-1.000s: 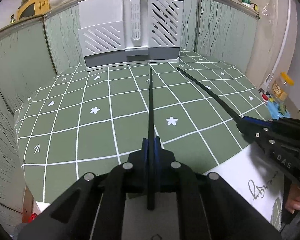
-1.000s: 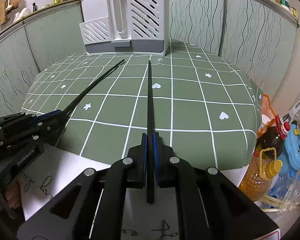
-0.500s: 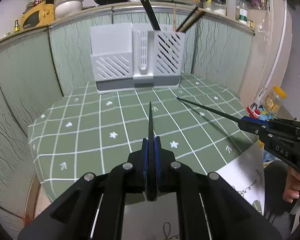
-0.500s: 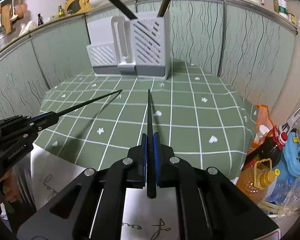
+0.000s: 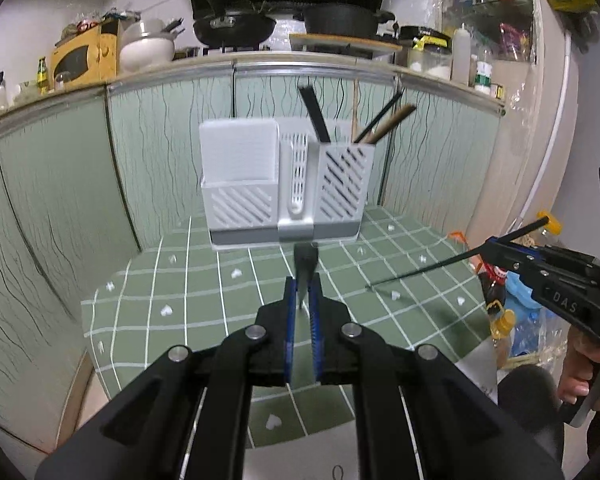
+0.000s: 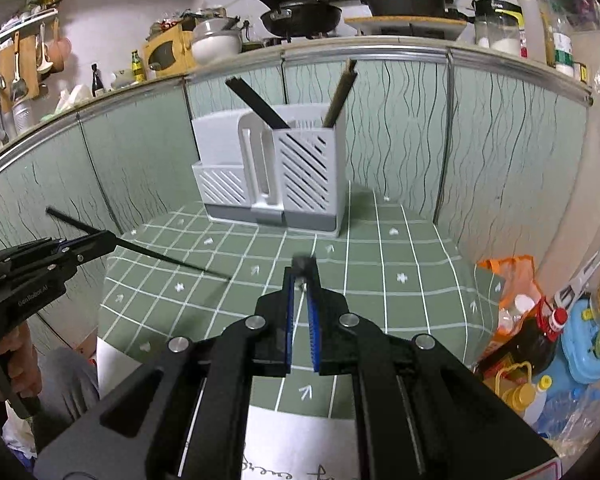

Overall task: Organize utensils
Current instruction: 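Lift both black chopsticks upright and carry them above the white holder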

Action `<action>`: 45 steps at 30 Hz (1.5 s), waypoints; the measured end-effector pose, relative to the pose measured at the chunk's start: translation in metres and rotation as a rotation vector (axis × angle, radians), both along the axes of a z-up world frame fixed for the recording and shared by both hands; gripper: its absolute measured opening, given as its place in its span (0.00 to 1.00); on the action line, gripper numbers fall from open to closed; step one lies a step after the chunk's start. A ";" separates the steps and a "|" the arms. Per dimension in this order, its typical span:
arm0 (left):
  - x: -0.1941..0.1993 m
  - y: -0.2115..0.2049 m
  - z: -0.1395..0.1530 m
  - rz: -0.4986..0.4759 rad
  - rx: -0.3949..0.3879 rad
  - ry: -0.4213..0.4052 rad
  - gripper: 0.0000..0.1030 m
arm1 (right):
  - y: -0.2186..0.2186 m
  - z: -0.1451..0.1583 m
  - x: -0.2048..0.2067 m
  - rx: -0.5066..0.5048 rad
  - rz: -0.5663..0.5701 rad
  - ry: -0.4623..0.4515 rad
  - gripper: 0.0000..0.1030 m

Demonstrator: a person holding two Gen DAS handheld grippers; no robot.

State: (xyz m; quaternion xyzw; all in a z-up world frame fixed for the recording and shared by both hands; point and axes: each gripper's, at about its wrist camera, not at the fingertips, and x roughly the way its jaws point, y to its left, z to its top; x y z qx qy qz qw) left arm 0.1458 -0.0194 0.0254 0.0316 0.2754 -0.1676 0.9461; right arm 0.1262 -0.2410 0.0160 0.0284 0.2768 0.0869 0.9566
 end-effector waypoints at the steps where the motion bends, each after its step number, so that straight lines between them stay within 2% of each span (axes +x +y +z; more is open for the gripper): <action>1: 0.000 0.000 0.003 -0.001 -0.002 -0.005 0.07 | 0.000 0.004 0.000 0.002 0.003 -0.007 0.06; 6: -0.002 0.000 0.018 -0.014 -0.020 -0.025 0.07 | 0.002 0.019 0.000 0.012 0.028 -0.029 0.06; 14: 0.007 -0.009 0.038 -0.051 -0.004 -0.048 0.07 | 0.005 0.044 0.004 -0.012 0.059 -0.055 0.06; 28: 0.044 -0.024 0.093 -0.130 -0.027 -0.037 0.07 | -0.010 0.125 0.032 -0.003 0.076 -0.116 0.06; 37: 0.071 -0.039 0.130 -0.155 -0.022 -0.070 0.07 | -0.007 0.171 0.061 -0.005 0.108 -0.133 0.06; 45: 0.100 -0.052 0.163 -0.164 -0.031 -0.088 0.07 | -0.014 0.189 0.103 0.007 0.099 -0.105 0.06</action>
